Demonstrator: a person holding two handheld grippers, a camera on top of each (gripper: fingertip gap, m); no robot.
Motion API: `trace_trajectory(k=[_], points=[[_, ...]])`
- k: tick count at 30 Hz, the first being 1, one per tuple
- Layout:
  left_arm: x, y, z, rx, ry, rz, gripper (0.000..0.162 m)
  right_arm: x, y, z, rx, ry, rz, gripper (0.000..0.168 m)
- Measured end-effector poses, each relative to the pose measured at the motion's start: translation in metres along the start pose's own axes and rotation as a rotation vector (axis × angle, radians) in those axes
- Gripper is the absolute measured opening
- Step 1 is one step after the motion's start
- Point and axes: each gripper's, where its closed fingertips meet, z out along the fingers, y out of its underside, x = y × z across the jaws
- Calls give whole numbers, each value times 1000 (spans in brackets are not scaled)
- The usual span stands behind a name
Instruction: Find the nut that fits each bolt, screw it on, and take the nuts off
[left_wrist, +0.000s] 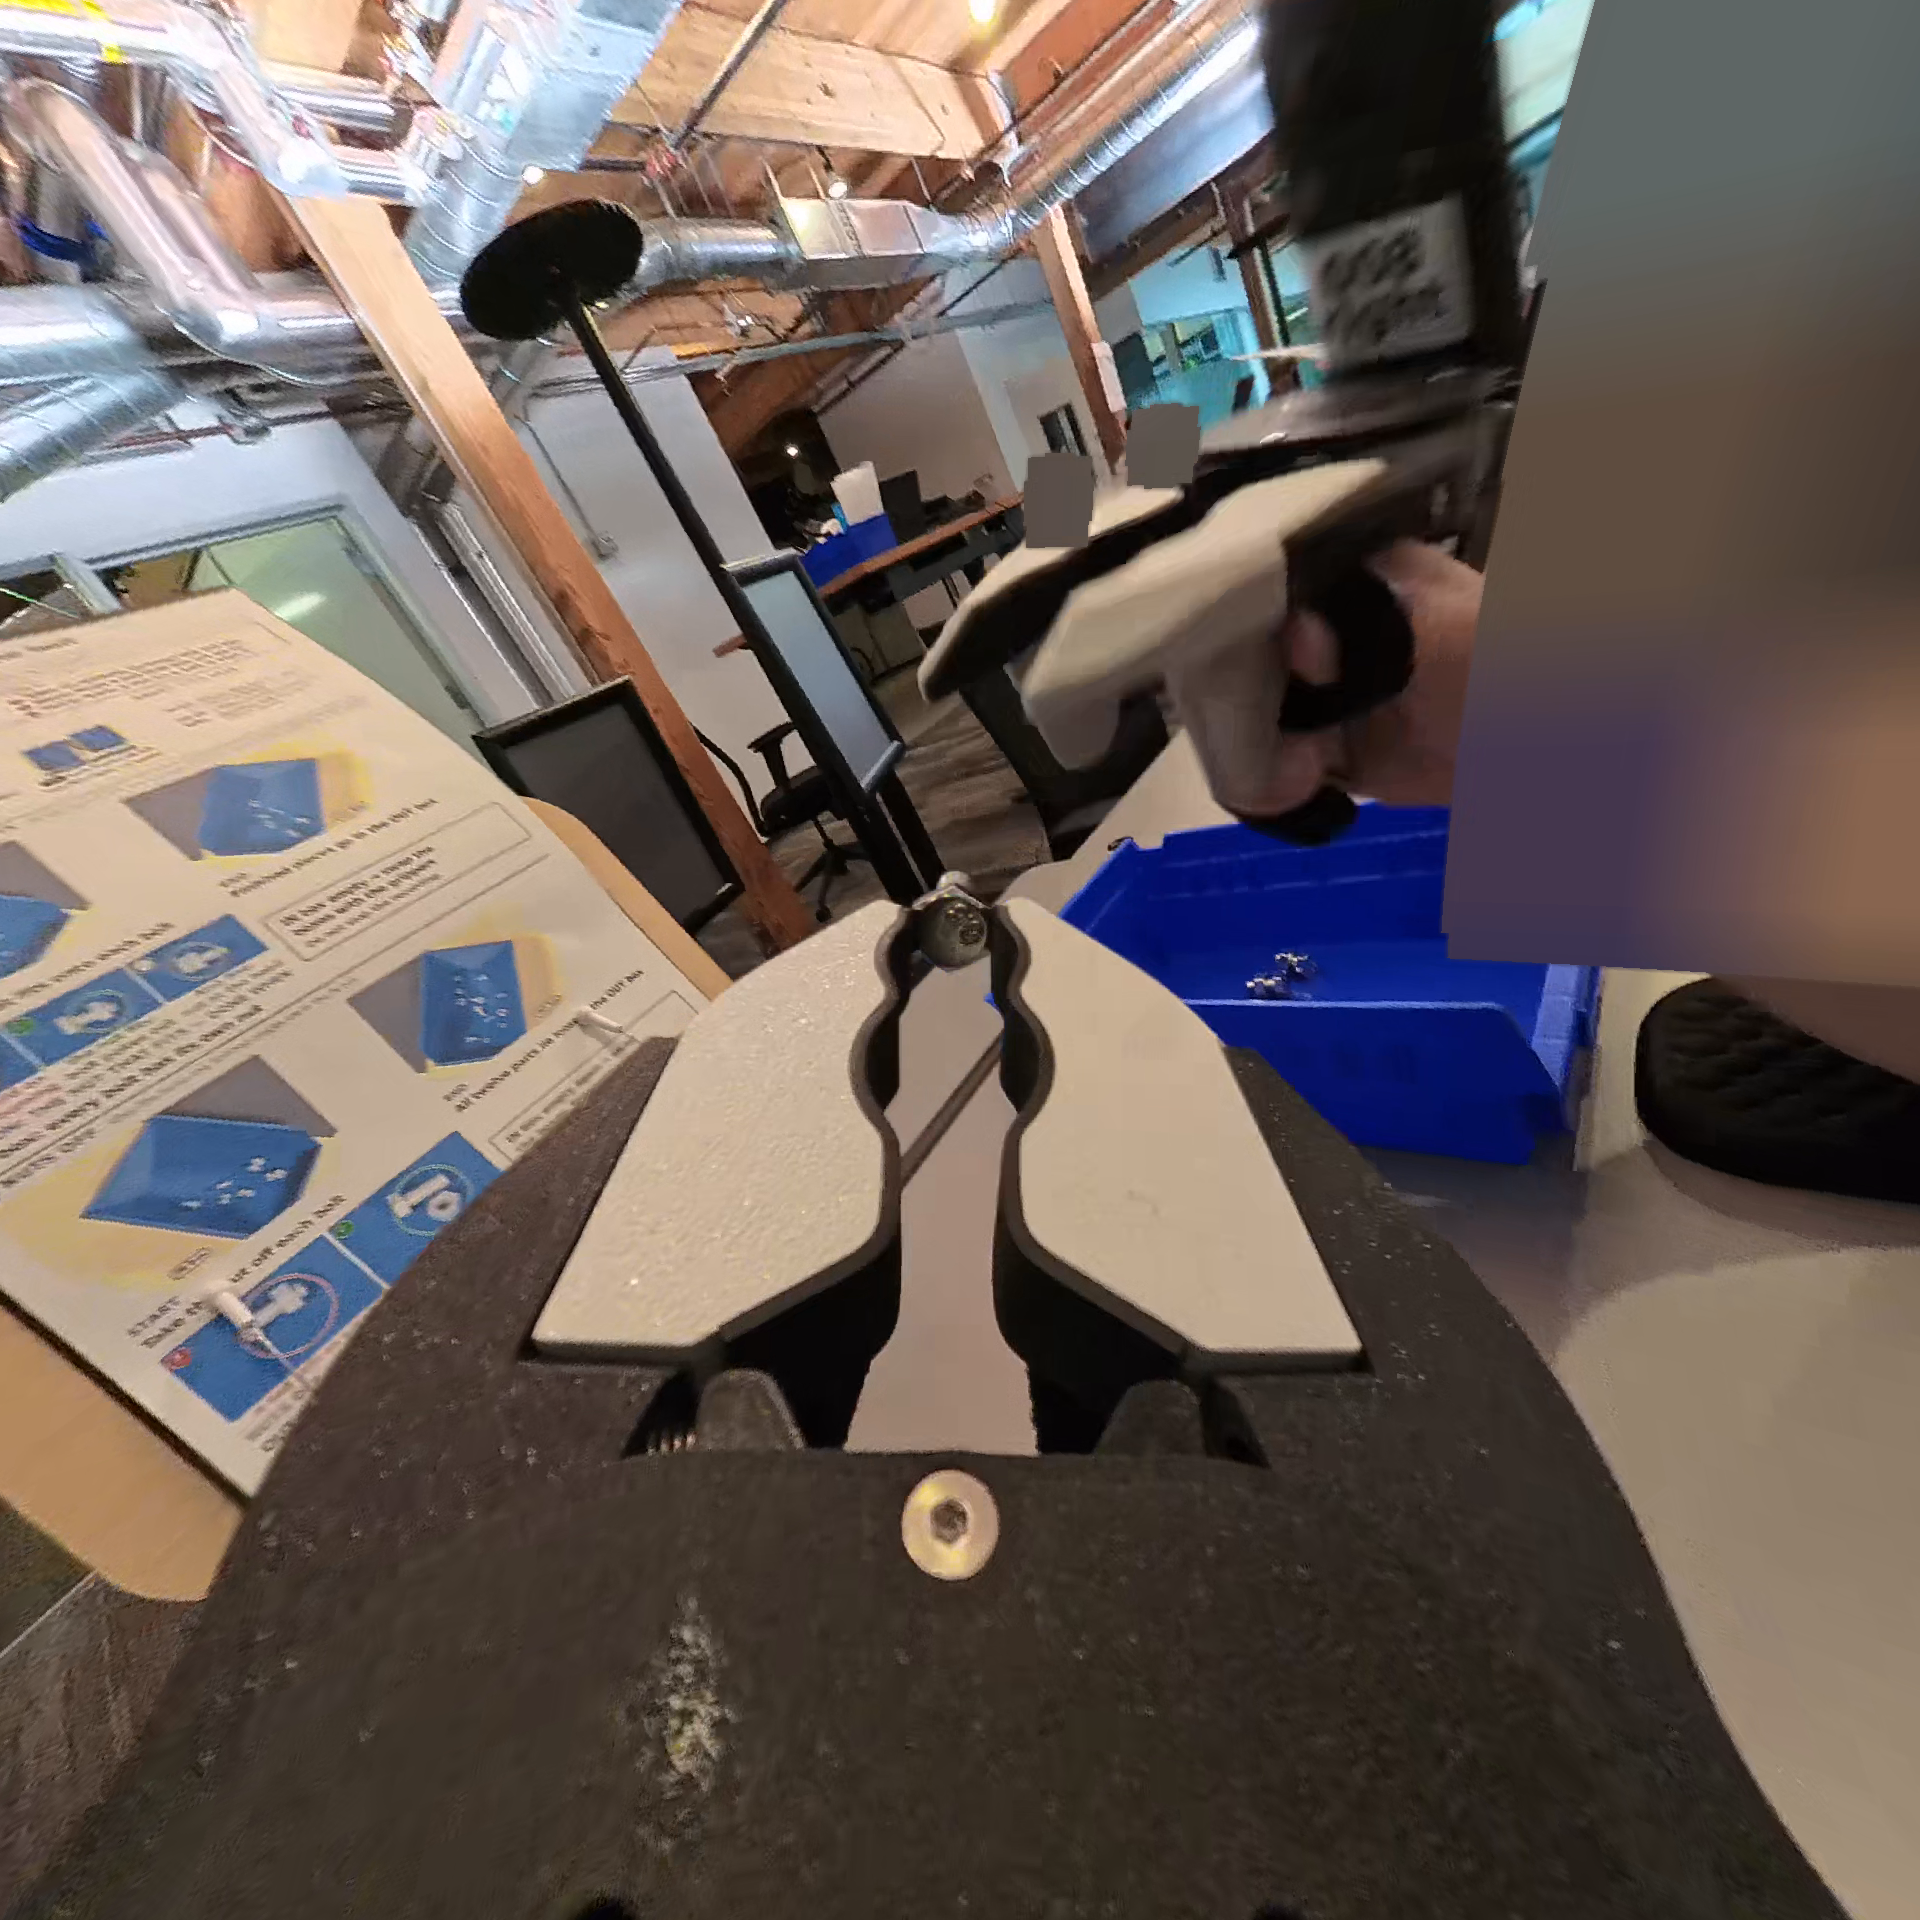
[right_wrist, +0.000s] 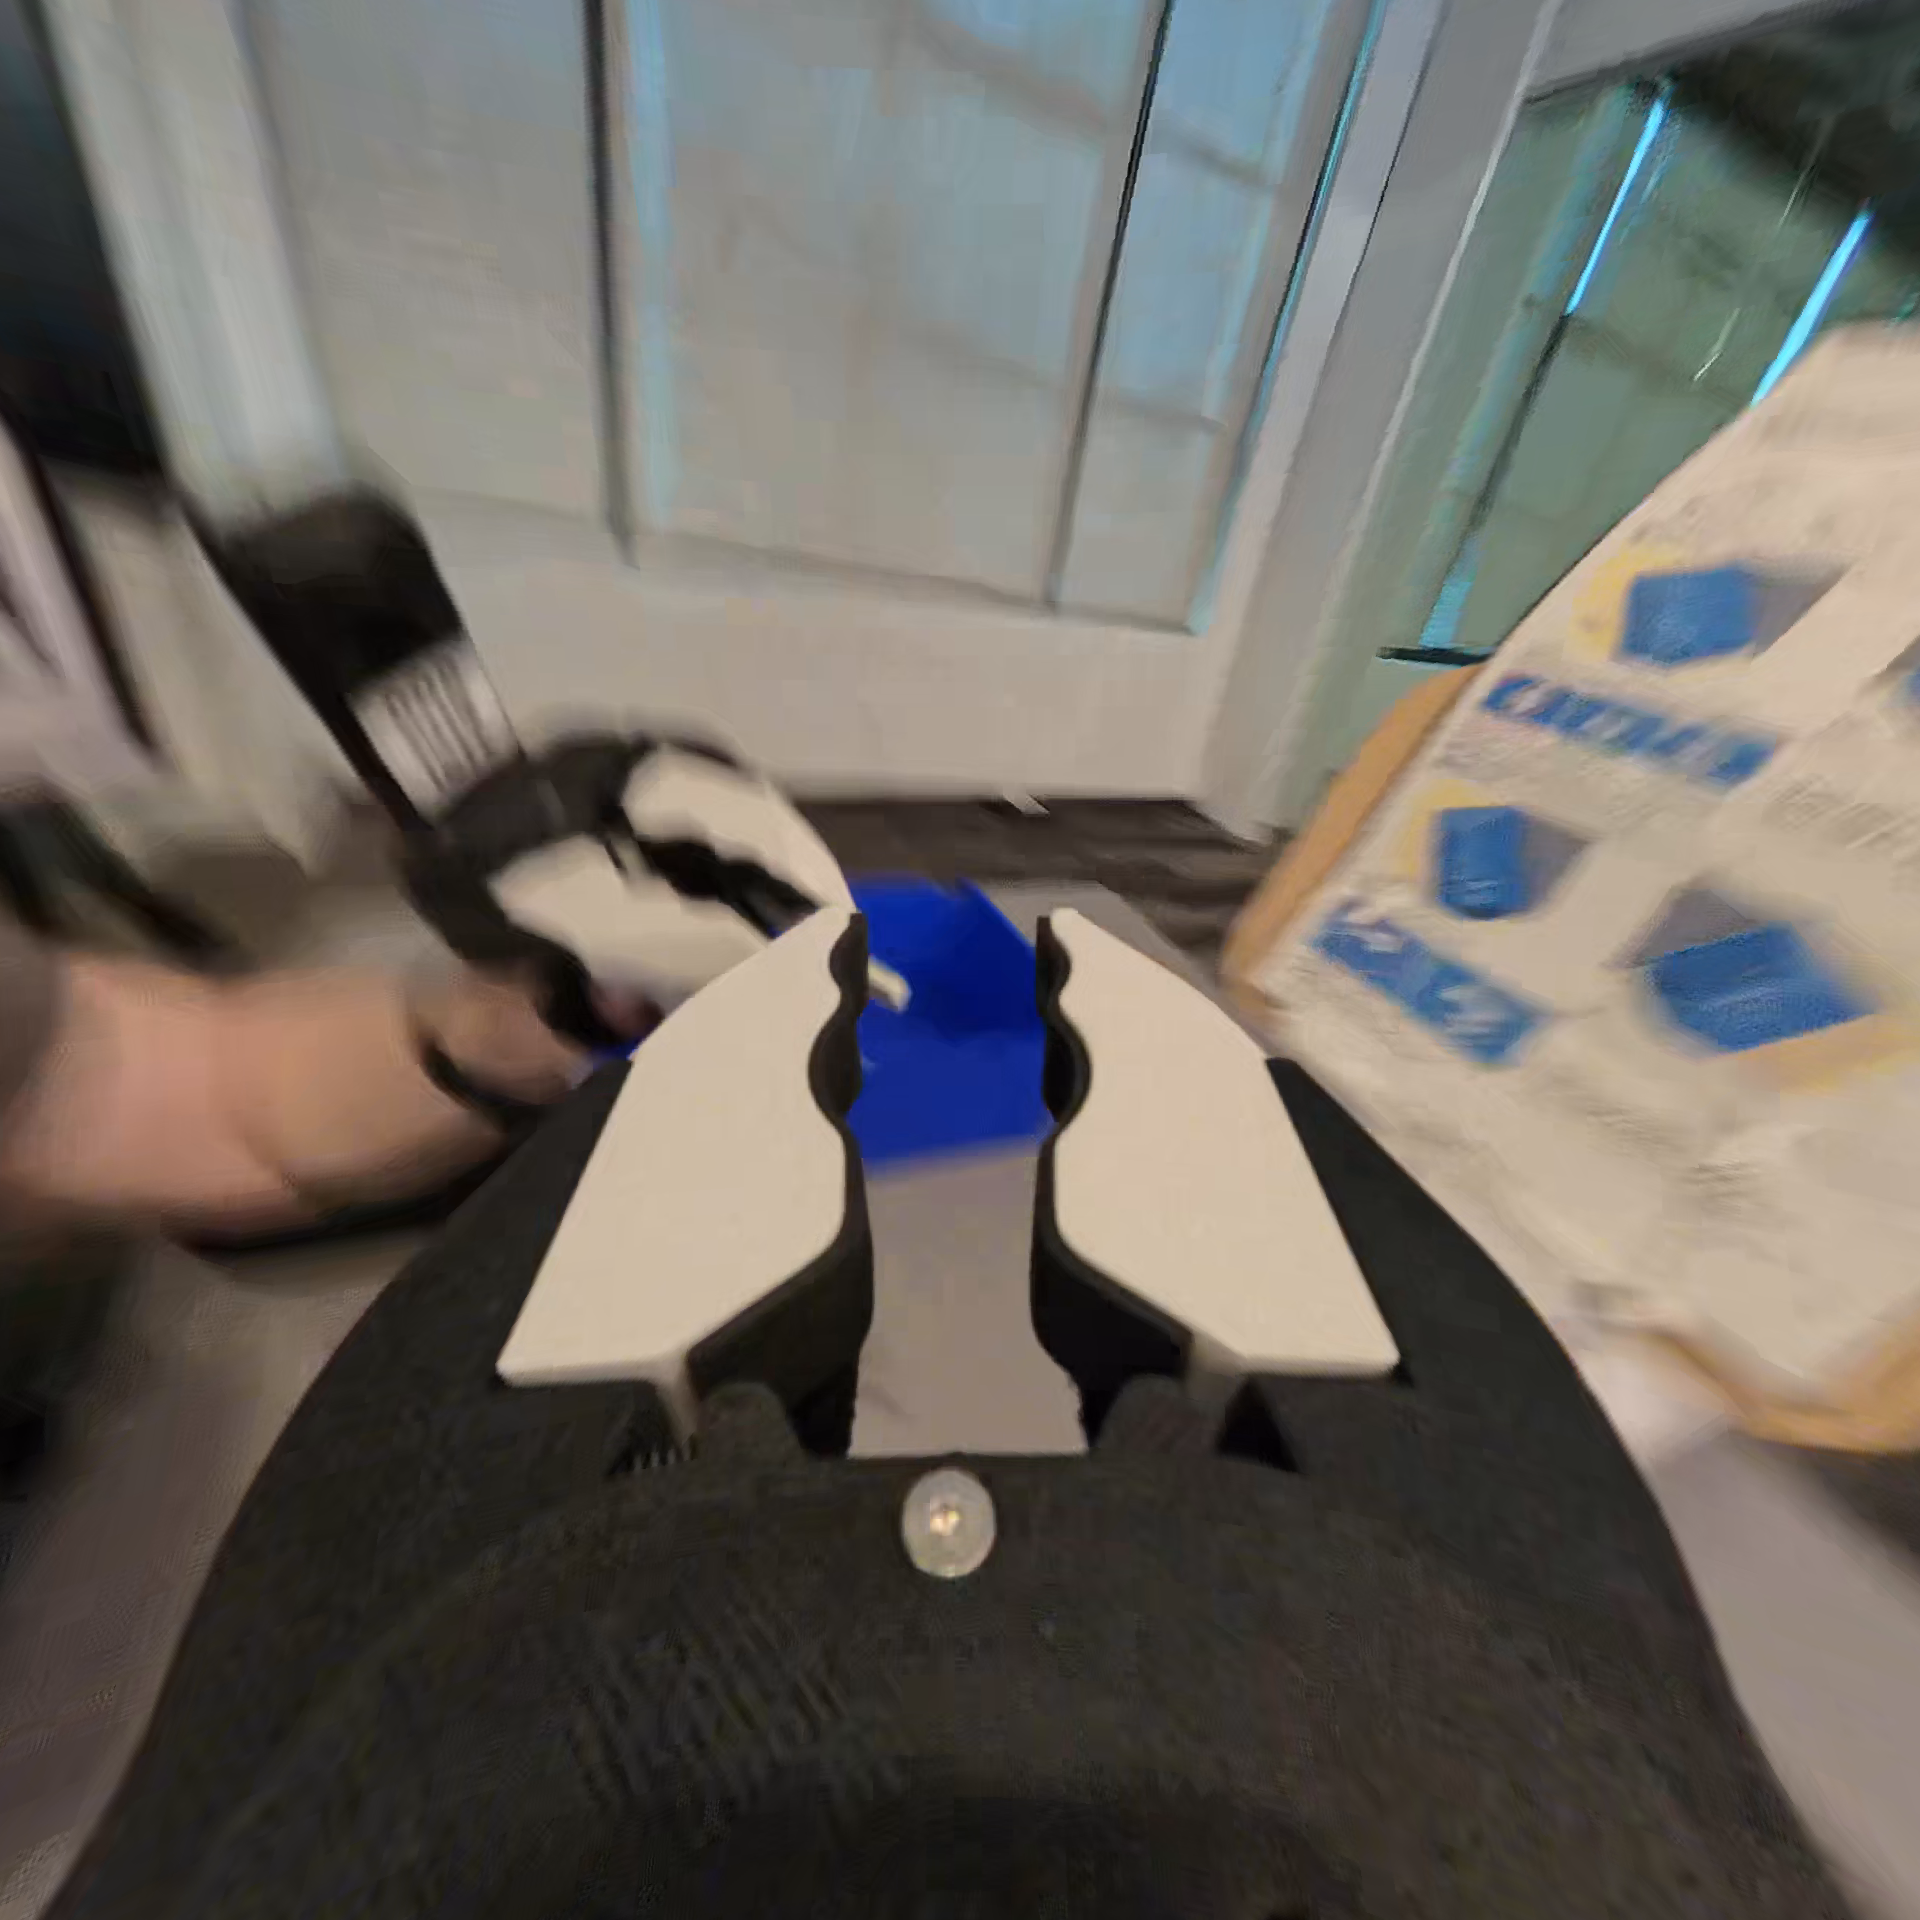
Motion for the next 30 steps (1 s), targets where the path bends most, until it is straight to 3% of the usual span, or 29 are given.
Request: trace_trajectory(k=[2,4,8,11,19,30], points=[[-8,-5,-4,22,-31,-1,14,9,-14,1,198,-108,459,32],[-11,-8,-7,29,-42,11,14,15,-2,9,260,-185,765,36],[-15,-8,-8,17,-77,66,14,6,21,33,294,-337,1142,39],[-15,-6,-7,10,-83,86,14,-5,22,40,338,-493,1339,31],[-12,-1,-4,-18,-86,131,14,-6,20,39,378,-529,1378,15],[-11,5,0,-51,-121,199,14,-11,23,43,354,-526,1406,14]])
